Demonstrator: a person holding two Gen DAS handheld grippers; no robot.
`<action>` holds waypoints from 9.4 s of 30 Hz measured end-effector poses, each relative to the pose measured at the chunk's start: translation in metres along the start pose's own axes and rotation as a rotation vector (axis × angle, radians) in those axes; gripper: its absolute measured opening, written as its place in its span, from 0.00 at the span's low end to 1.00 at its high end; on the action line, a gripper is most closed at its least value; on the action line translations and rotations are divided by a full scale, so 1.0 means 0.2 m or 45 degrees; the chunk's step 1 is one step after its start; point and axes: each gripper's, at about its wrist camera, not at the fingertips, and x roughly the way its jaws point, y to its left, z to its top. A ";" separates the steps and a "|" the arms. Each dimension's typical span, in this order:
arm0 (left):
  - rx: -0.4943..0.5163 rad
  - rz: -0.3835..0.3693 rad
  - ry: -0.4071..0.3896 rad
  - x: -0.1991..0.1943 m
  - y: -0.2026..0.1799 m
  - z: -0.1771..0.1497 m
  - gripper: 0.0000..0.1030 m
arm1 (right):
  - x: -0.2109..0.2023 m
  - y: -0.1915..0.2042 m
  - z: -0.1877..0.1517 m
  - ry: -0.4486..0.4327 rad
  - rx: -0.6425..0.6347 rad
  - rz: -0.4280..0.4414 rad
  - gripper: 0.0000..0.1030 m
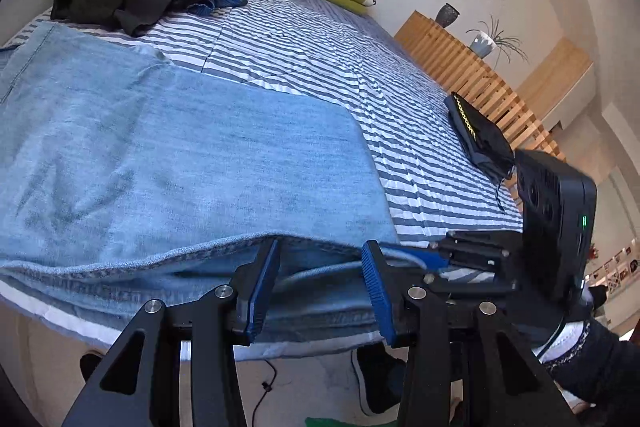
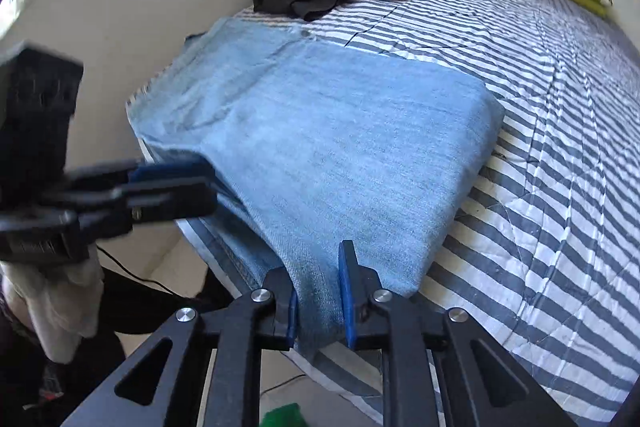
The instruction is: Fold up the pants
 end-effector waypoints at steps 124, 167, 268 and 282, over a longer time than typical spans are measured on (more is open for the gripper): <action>-0.169 1.020 -0.006 -0.50 0.94 0.14 0.30 | 0.21 -0.70 0.33 -0.045 0.672 0.175 0.44; 0.520 0.463 0.150 0.40 -0.84 -0.47 0.60 | 0.10 -0.65 0.50 -0.075 0.749 0.557 0.05; -0.542 0.734 -0.387 -0.83 1.44 0.18 0.60 | 0.91 0.62 0.84 0.084 0.328 0.378 0.25; -0.422 0.684 -0.318 -0.65 1.17 0.22 0.50 | 0.52 0.52 0.78 -0.006 0.429 0.448 0.07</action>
